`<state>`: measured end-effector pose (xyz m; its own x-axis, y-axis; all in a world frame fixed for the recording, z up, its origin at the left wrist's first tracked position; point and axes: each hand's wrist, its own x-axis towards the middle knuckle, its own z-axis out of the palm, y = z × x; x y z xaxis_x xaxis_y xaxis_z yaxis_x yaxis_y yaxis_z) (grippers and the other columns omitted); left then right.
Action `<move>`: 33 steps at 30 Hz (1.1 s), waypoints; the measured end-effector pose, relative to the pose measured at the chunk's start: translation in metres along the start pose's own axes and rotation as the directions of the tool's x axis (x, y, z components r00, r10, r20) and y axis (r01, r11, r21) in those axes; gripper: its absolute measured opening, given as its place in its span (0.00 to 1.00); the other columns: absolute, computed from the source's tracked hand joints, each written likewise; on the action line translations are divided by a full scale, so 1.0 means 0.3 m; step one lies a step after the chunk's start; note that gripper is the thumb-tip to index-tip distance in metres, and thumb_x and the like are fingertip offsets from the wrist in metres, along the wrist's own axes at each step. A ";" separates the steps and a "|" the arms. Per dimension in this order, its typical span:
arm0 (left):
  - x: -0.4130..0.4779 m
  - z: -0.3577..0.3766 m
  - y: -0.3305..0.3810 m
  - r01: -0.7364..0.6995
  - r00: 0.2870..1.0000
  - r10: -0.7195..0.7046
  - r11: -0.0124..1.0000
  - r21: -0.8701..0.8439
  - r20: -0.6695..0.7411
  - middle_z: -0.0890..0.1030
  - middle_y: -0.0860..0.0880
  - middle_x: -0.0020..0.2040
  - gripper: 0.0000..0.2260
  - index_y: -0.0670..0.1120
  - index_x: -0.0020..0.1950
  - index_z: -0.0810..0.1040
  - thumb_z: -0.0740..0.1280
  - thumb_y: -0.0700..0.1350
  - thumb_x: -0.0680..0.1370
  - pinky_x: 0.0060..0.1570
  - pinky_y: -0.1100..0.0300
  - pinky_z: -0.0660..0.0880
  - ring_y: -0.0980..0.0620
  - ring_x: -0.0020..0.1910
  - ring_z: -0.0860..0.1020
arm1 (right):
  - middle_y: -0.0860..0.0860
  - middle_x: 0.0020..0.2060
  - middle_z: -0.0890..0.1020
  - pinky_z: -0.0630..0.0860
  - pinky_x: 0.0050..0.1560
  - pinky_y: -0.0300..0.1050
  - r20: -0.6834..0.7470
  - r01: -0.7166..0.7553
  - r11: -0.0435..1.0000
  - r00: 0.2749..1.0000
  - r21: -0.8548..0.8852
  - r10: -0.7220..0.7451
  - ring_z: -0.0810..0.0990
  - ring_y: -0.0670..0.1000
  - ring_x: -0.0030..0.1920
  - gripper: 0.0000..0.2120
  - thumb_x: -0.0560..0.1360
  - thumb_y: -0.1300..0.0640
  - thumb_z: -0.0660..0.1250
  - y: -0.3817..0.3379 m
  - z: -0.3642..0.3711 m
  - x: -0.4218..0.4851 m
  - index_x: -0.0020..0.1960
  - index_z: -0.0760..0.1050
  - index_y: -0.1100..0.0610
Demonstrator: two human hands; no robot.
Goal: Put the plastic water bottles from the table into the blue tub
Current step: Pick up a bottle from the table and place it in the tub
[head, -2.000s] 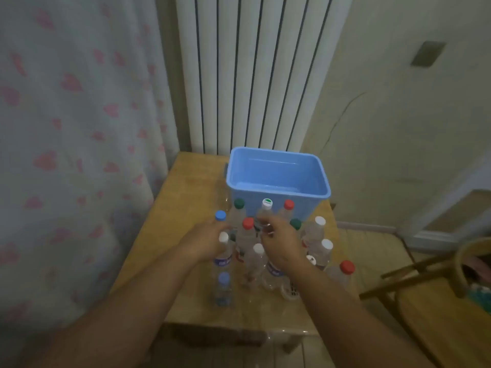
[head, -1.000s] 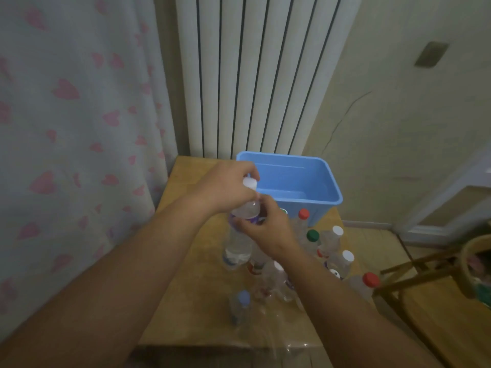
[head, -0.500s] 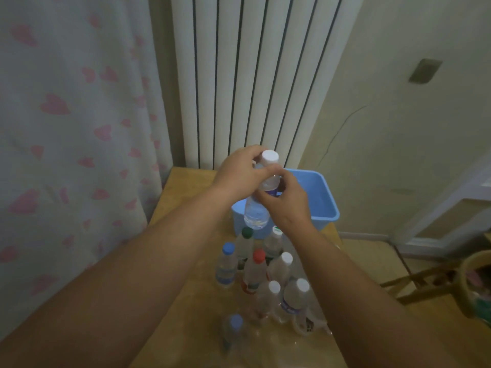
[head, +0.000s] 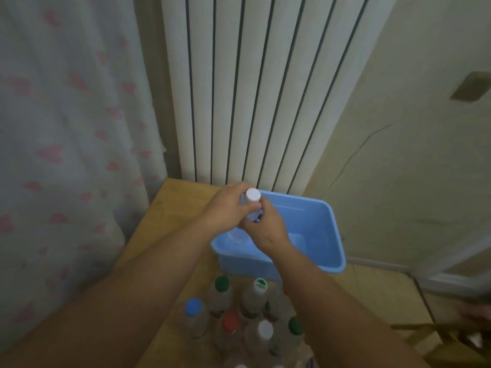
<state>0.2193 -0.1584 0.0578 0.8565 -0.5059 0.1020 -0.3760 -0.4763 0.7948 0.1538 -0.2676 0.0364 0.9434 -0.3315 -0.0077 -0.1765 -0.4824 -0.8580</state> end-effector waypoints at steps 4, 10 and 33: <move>0.027 0.063 -0.096 0.093 0.996 -0.093 0.996 -0.013 0.009 0.81 0.53 0.51 0.09 0.51 0.55 0.78 0.71 0.48 0.75 0.49 0.57 0.75 0.53 0.50 0.78 | 0.44 0.50 0.80 0.73 0.44 0.39 0.094 -0.043 0.999 0.995 -0.023 0.045 0.78 0.46 0.49 0.21 0.68 0.54 0.73 0.088 0.032 0.053 0.59 0.74 0.46; 0.039 0.099 -0.210 0.207 0.975 -0.210 0.977 0.059 0.067 0.81 0.54 0.47 0.07 0.51 0.52 0.78 0.71 0.46 0.75 0.42 0.60 0.74 0.55 0.45 0.78 | 0.51 0.59 0.80 0.67 0.48 0.41 0.237 -0.080 0.977 0.963 -0.196 0.126 0.78 0.52 0.55 0.21 0.75 0.50 0.66 0.161 0.096 0.107 0.66 0.71 0.52; 0.028 0.158 -0.363 0.278 0.918 -0.333 0.928 0.249 0.216 0.74 0.46 0.70 0.21 0.47 0.71 0.72 0.64 0.38 0.78 0.67 0.54 0.69 0.47 0.67 0.73 | 0.56 0.69 0.73 0.66 0.66 0.44 0.325 -0.127 0.873 0.895 -0.470 0.305 0.71 0.57 0.68 0.20 0.78 0.60 0.58 0.260 0.145 0.137 0.70 0.69 0.59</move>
<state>0.2507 -0.1449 -0.0562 0.8350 -0.4611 -0.3001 -0.1991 -0.7618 0.6165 0.1911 -0.2835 -0.0533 0.8818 -0.1805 -0.4357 -0.4061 -0.7604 -0.5068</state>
